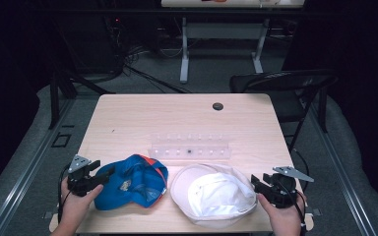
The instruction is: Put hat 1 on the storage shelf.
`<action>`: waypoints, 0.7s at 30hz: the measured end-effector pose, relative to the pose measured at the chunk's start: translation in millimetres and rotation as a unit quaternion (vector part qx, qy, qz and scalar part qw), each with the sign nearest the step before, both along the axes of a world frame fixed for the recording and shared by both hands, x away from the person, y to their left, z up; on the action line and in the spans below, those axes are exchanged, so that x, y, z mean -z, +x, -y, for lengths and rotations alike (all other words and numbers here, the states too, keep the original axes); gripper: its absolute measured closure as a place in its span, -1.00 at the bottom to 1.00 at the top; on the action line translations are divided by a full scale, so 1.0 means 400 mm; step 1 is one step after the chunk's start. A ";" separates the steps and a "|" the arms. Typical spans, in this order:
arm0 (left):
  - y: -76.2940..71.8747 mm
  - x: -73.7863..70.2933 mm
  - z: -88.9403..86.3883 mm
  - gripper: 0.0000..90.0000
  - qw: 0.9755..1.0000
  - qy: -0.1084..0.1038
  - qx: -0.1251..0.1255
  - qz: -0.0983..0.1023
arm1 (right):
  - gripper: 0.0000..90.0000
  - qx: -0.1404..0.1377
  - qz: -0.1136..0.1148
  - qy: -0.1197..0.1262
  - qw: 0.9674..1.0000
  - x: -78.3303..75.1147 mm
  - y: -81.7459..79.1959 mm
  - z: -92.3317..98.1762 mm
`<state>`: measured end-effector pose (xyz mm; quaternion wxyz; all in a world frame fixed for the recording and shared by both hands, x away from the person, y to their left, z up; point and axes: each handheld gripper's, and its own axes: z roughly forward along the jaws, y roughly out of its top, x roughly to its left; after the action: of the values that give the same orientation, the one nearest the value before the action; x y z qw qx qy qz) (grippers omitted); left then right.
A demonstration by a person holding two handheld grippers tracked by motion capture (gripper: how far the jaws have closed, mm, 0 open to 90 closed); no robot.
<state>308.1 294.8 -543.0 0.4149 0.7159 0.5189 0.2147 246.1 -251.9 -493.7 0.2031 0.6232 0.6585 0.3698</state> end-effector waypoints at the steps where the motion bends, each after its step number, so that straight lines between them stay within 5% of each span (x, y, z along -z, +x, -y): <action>1: 0.000 0.000 0.000 -0.23 1.000 0.000 0.000 0.000 | 0.17 0.000 0.000 0.000 1.000 0.000 0.000 0.000; 5: -0.004 0.000 0.006 -0.25 1.000 0.016 -0.003 -0.006 | 0.07 -0.027 -0.029 -0.008 0.999 -0.029 -0.011 -0.014; 13: -0.022 -0.001 0.024 -0.32 0.999 0.039 0.010 0.005 | 0.11 -0.044 -0.073 -0.028 0.996 -0.007 -0.051 -0.029; 21: -0.020 0.005 0.030 -0.29 0.999 0.041 0.018 -0.001 | 0.71 -0.064 -0.086 -0.032 0.994 0.006 -0.037 -0.007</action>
<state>300.0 282.7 -544.9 0.3884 0.7417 0.4974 0.2273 231.4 -249.2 -496.1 0.1413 0.6026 0.7233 0.3063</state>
